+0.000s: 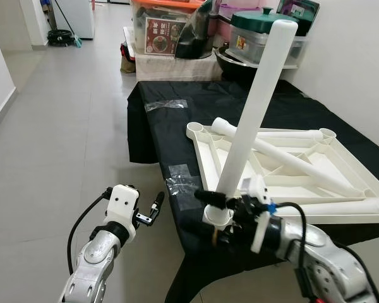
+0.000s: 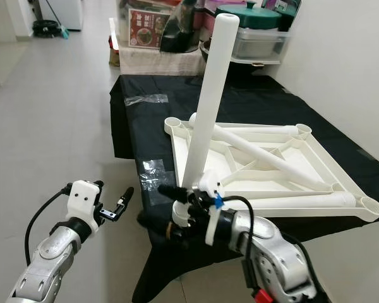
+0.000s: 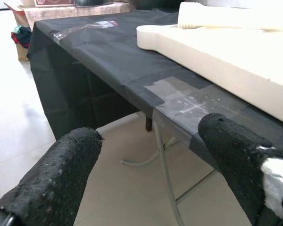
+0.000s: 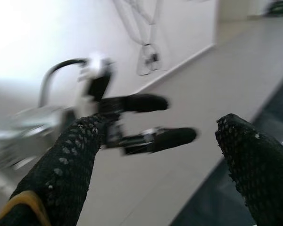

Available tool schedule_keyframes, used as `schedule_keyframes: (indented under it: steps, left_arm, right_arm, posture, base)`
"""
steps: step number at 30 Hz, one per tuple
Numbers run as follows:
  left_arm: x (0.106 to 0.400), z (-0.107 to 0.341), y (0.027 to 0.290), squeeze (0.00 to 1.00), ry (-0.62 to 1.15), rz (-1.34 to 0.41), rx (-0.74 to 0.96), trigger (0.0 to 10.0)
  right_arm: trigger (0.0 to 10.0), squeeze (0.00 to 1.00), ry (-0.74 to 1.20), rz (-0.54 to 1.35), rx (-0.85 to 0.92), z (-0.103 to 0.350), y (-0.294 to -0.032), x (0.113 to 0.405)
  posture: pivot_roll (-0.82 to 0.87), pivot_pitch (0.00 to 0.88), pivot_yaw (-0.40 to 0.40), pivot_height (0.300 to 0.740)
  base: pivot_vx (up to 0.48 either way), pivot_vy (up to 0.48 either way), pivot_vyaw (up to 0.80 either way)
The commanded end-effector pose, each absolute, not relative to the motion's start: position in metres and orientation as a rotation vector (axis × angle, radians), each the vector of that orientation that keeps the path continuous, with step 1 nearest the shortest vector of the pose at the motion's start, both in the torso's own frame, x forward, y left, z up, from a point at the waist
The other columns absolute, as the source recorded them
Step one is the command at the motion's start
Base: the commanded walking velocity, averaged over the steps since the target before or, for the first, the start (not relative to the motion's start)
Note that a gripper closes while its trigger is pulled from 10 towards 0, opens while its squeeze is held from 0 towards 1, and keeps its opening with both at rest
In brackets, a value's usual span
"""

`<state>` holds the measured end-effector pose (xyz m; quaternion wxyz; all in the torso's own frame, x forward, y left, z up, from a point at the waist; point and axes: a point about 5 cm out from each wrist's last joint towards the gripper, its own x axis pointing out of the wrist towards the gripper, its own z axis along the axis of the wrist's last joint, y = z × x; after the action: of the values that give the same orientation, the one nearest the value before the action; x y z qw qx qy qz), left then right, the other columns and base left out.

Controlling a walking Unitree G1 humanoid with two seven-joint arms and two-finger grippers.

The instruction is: Building children table

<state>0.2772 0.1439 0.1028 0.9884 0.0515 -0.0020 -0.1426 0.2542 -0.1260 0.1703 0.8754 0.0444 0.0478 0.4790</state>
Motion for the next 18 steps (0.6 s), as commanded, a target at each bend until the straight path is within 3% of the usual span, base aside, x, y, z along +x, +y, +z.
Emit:
schedule_keyframes:
  steps: [1,9,18]
  left_arm:
    - [0.277,0.098,0.141,0.00,0.015,-0.292,0.101,10.0]
    - [0.279,0.098,0.139,0.00,0.016,-0.299,0.102,10.0]
    - [0.279,0.097,0.138,0.00,0.016,-0.299,0.101,10.0]
  right_arm:
    - [10.0,0.00,0.106,0.956,0.084,0.169,-0.130,0.258]
    - [10.0,0.00,0.130,0.790,0.108,0.163,-0.116,0.269]
    - [10.0,0.00,0.151,0.752,0.105,0.160,-0.113,0.271]
  posture:
    - [-0.03,0.000,-0.108,0.740]
    - [-0.03,0.000,-0.108,0.740]
    - [-0.03,0.000,-0.109,0.740]
  base:
    - [0.000,0.000,0.00]
    - [0.000,0.000,0.00]
    - [0.000,0.000,0.00]
